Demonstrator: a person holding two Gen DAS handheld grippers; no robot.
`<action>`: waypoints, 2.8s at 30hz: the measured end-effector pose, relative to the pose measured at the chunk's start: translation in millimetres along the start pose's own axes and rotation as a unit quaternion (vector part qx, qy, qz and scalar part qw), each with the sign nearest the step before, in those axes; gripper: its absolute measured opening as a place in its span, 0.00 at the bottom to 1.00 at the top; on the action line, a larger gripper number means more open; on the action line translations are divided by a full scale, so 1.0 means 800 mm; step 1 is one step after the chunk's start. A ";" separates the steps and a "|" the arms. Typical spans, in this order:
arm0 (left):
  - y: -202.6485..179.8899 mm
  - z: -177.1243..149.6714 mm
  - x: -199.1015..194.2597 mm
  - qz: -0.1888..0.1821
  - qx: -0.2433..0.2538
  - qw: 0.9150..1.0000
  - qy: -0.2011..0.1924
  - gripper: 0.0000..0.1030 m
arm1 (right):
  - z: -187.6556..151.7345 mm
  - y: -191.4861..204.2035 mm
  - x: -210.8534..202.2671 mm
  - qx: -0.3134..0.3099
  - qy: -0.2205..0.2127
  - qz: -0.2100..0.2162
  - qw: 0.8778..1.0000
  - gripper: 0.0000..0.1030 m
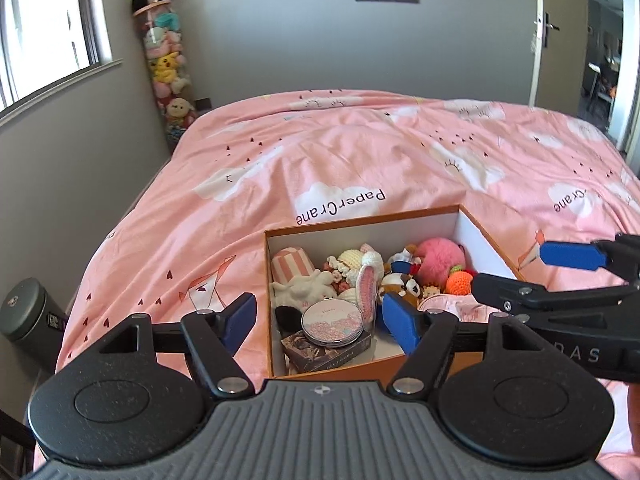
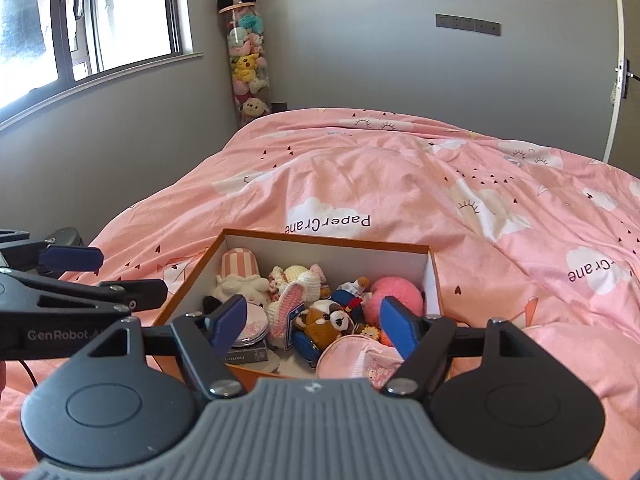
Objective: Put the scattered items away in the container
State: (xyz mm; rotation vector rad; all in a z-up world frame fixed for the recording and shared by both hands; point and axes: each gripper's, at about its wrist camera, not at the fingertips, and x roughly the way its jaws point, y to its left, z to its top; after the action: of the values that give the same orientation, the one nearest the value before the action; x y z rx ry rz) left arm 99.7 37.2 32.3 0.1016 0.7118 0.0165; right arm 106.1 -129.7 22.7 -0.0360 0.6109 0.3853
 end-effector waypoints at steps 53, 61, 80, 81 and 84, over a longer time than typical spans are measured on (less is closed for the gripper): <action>-0.007 -0.051 0.071 0.013 -0.032 0.997 0.076 0.86 | -0.045 -0.004 0.052 0.003 0.046 -0.043 0.998 0.76; -0.007 -0.051 0.070 0.015 -0.033 0.997 0.075 0.86 | -0.046 -0.003 0.053 0.004 0.045 -0.042 0.998 0.76; -0.010 -0.051 0.067 0.017 -0.029 0.997 0.075 0.85 | -0.047 -0.004 0.053 0.009 0.045 -0.043 0.998 0.76; -0.010 -0.051 0.067 0.017 -0.028 0.997 0.075 0.85 | -0.047 -0.004 0.053 0.009 0.045 -0.043 0.998 0.76; -0.010 -0.052 0.067 0.018 -0.027 0.997 0.075 0.85 | -0.047 -0.005 0.053 0.010 0.046 -0.042 0.998 0.76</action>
State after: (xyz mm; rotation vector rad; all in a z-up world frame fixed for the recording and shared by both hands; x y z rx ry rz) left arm 113.4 35.4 -34.5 0.0618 0.8582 0.0794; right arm 118.2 -124.1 -32.7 -0.0603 0.7020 0.2964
